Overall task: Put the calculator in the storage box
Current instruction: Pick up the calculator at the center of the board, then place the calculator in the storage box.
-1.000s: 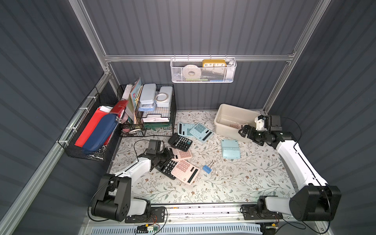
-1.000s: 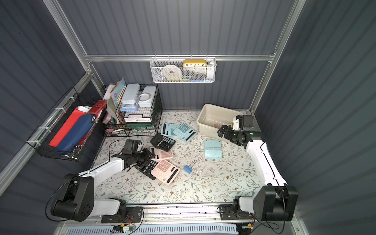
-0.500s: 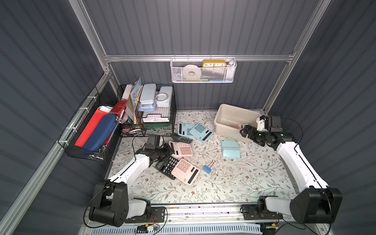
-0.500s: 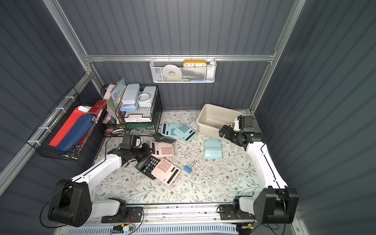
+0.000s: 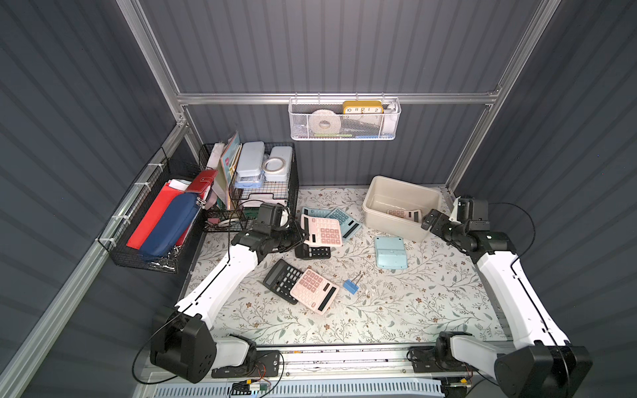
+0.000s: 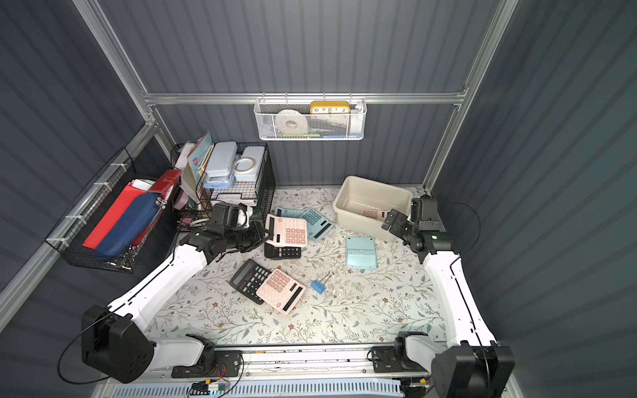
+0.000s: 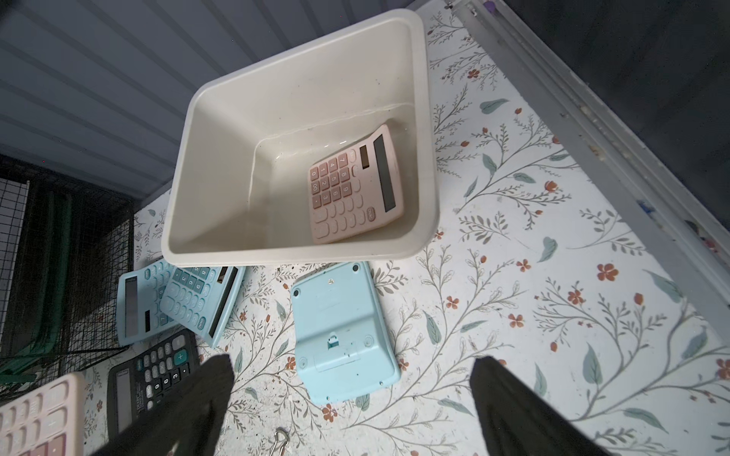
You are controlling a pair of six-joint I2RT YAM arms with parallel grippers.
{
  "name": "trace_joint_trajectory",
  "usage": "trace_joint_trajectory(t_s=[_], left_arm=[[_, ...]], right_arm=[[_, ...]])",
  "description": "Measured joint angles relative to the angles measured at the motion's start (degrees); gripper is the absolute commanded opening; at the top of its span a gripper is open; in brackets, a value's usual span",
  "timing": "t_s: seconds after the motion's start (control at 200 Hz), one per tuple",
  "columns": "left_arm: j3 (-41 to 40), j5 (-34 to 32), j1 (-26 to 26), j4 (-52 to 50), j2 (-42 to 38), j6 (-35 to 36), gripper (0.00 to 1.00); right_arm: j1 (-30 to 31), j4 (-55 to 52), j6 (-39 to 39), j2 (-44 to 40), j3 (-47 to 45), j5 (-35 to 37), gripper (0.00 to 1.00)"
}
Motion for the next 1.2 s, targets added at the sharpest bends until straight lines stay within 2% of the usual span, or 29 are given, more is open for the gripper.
trace_joint_trajectory(t_s=[0.12,0.215,0.325,0.605,0.87,0.965,1.056,1.201], left_arm=[[0.96,-3.74,0.00,-3.54,1.18,1.55,0.00],[1.51,-4.11,-0.04,-4.70,1.86,2.32,0.00],[7.04,-4.20,-1.70,-5.01,5.42,3.21,0.00],[36.94,-4.98,-9.94,-4.48,24.85,7.34,0.00],[69.72,-6.16,-13.49,-8.55,45.94,11.72,0.00],[78.82,-5.40,-14.12,-9.29,52.17,12.35,0.00],[80.85,-3.72,-14.49,-8.66,54.71,12.22,0.00],[78.36,-1.88,-15.15,-4.57,55.43,11.91,0.00]], right_arm=[[-0.11,-0.07,0.00,0.02,0.00,0.15,0.99],[-0.24,-0.11,0.04,0.02,0.00,0.17,0.99],[-0.59,-0.24,0.74,0.02,0.00,0.20,0.99],[-1.81,-1.81,2.43,-0.59,0.00,1.29,0.99],[-4.76,-2.47,5.05,-2.43,0.09,-0.70,0.99],[-5.49,-2.86,6.01,-2.43,0.09,-1.77,0.99],[-5.92,-2.99,6.45,-2.43,0.09,-2.47,0.99],[-6.47,-3.06,6.62,-2.43,0.09,-2.84,0.99]])
